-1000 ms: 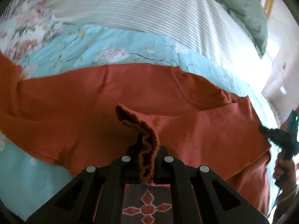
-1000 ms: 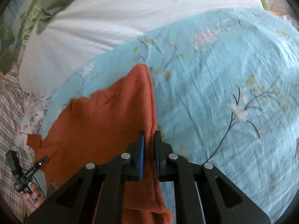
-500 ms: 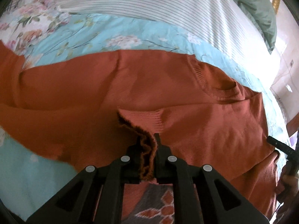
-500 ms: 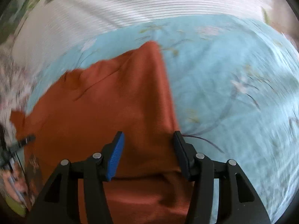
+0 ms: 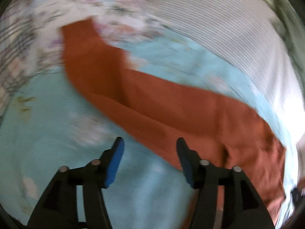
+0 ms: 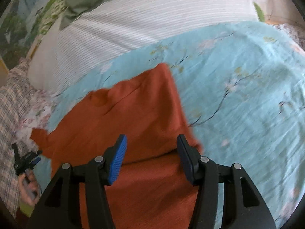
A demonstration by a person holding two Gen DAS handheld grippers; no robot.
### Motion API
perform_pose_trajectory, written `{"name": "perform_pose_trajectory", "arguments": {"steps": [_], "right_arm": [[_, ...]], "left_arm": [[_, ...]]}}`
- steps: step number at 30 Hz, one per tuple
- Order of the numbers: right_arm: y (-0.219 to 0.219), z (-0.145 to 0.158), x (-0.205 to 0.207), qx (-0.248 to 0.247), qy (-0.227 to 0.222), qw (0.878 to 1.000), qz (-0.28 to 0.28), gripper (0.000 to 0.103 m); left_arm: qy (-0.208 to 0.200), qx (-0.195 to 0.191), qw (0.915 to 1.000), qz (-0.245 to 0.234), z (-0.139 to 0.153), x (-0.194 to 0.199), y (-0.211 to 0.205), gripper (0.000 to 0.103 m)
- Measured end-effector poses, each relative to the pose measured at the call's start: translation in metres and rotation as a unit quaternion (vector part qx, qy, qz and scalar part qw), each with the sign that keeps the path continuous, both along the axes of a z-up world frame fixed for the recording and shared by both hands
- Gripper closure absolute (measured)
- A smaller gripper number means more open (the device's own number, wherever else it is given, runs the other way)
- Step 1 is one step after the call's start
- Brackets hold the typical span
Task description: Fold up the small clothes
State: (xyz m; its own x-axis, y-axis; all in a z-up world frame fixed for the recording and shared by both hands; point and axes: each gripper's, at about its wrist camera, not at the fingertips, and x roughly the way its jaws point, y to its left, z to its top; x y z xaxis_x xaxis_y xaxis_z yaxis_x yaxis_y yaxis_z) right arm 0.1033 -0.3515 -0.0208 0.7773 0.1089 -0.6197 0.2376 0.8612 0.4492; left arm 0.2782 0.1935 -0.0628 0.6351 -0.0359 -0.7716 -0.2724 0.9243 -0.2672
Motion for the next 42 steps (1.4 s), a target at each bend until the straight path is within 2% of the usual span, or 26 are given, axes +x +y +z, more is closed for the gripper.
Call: {"name": "perform_pose_trajectory", "arguments": {"steps": [2, 6, 13, 15, 16, 17, 18, 19, 20, 22, 27, 32, 35, 37, 42], "right_arm": [[0.013, -0.002, -0.003, 0.004, 0.003, 1.0, 0.015, 0.047], [0.035, -0.005, 0.003, 0.007, 0.013, 0.999, 0.048, 0.047], [0.053, -0.009, 0.013, 0.006, 0.027, 0.997, 0.071, 0.047], [0.055, -0.012, 0.013, 0.009, 0.03, 0.997, 0.072, 0.047], [0.056, -0.014, 0.013, 0.009, 0.033, 0.997, 0.073, 0.047], [0.057, -0.014, 0.013, 0.01, 0.034, 0.997, 0.074, 0.047], [0.057, -0.014, 0.012, 0.011, 0.035, 0.997, 0.075, 0.047], [0.058, -0.015, 0.011, 0.011, 0.036, 0.996, 0.076, 0.047], [0.058, -0.015, 0.01, 0.012, 0.036, 0.996, 0.077, 0.047], [0.057, -0.015, 0.007, 0.014, 0.034, 0.996, 0.076, 0.047], [0.054, -0.014, 0.001, 0.024, 0.029, 0.997, 0.071, 0.047], [0.054, -0.012, -0.006, 0.034, 0.019, 0.997, 0.072, 0.047], [0.053, -0.012, -0.012, 0.037, 0.016, 0.997, 0.071, 0.047], [0.049, -0.014, -0.016, 0.041, 0.015, 0.997, 0.067, 0.047], [0.036, -0.016, -0.028, 0.048, 0.014, 0.997, 0.051, 0.047]], "left_arm": [[-0.002, -0.017, 0.9991, 0.038, -0.001, 0.005, 0.031, 0.034], [0.002, -0.052, 0.9938, 0.098, -0.009, 0.028, 0.096, 0.033], [0.003, -0.054, 0.9877, 0.147, -0.024, 0.079, 0.158, 0.032], [-0.004, -0.042, 0.9867, 0.157, -0.024, 0.091, 0.169, 0.032], [-0.006, -0.033, 0.9859, 0.164, -0.023, 0.096, 0.173, 0.035], [-0.009, -0.024, 0.9851, 0.17, -0.021, 0.099, 0.176, 0.05], [-0.013, -0.014, 0.9849, 0.172, -0.02, 0.102, 0.18, 0.078], [-0.012, -0.013, 0.9851, 0.171, -0.019, 0.103, 0.182, 0.089], [-0.016, -0.022, 0.986, 0.164, -0.018, 0.102, 0.185, 0.094], [-0.033, -0.025, 0.9864, 0.159, -0.009, 0.093, 0.181, 0.096], [-0.084, -0.022, 0.9903, 0.109, 0.025, 0.055, 0.144, 0.099], [-0.141, -0.028, 0.9893, 0.028, 0.065, 0.022, 0.073, 0.1], [-0.152, -0.037, 0.9872, -0.029, 0.078, 0.02, 0.015, 0.1], [-0.157, -0.039, 0.9841, -0.074, 0.084, 0.014, -0.027, 0.1], [-0.143, -0.073, 0.9701, -0.182, 0.079, 0.004, -0.128, 0.1]]}}
